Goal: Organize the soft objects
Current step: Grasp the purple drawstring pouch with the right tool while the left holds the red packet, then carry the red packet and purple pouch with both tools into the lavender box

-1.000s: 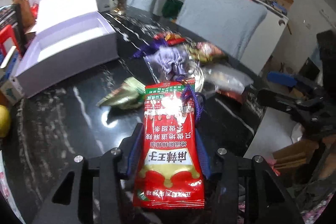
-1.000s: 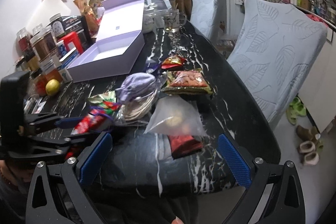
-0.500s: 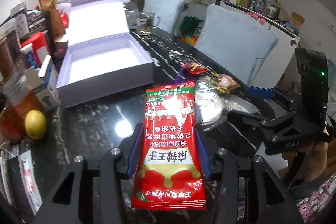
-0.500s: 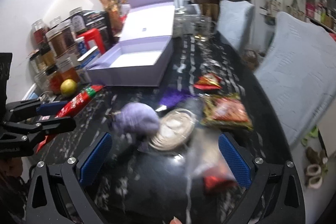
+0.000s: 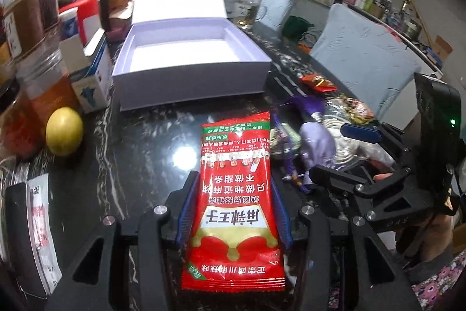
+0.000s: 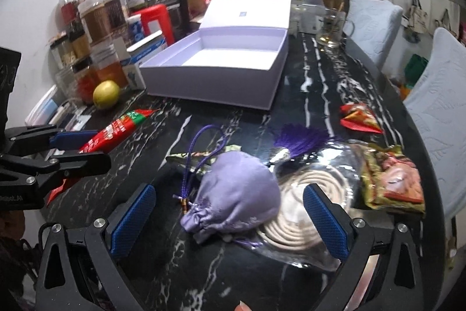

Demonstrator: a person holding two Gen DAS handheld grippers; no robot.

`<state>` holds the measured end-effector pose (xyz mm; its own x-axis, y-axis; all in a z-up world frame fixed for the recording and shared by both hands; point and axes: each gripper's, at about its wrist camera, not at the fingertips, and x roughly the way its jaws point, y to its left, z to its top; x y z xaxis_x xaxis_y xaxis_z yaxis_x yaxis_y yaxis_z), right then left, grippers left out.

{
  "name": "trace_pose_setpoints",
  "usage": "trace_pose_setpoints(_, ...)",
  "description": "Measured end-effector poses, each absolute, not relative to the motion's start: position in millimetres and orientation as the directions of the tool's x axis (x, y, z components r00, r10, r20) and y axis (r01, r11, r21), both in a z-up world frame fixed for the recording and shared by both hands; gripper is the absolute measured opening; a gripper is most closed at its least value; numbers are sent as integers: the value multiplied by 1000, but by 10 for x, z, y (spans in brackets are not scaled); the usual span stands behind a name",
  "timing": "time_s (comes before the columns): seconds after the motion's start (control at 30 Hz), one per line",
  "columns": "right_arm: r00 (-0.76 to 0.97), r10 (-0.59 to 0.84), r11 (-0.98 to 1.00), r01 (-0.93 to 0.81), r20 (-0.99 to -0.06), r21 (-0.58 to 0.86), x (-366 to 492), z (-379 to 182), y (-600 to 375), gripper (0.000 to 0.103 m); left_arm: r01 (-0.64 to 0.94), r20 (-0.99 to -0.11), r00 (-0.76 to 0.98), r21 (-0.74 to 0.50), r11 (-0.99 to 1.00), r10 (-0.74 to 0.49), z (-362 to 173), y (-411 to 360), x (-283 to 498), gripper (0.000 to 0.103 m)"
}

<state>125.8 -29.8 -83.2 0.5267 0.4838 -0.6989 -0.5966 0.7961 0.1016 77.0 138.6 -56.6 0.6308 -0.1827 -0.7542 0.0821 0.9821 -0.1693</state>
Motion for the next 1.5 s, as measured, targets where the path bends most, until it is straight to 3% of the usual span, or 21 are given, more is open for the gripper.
trace_pose_setpoints(0.33, 540, 410, 803, -595, -735, 10, 1264, -1044, -56, 100, 56, -766, 618, -182, 982, -177, -682, 1462, 795, 47)
trace_pose_setpoints(0.43, 564, 375, 819, -573, -736, -22, 1272, -1067, -35, 83, 53, -765, 621, -178, 983, -172, -687, 1470, 793, 47)
trace_pose_setpoints(0.47, 573, 364, 823, -567, -734, -34, 1272, -1068, -32, 71, 53, -764, 623, -177, 983, -171, -686, 1472, 788, 47)
trace_pose_setpoints(0.7, 569, 379, 835, -550, -730, 5, 1240, -1040, -90, 52, 46, -754, 635, -178, 983, -166, -668, 1487, 716, 47)
trace_pose_setpoints(1.13, 593, 445, 832, -551, -671, 65, 834, -723, -296, 50, 90, -700, 690, -168, 982, -184, -367, 1421, 460, 47)
trace_pose_setpoints(1.5, 661, 522, 814, -575, -539, 84, 543, -122, -495, 50, 122, -609, 773, -132, 984, -177, 129, 1353, 400, 47)
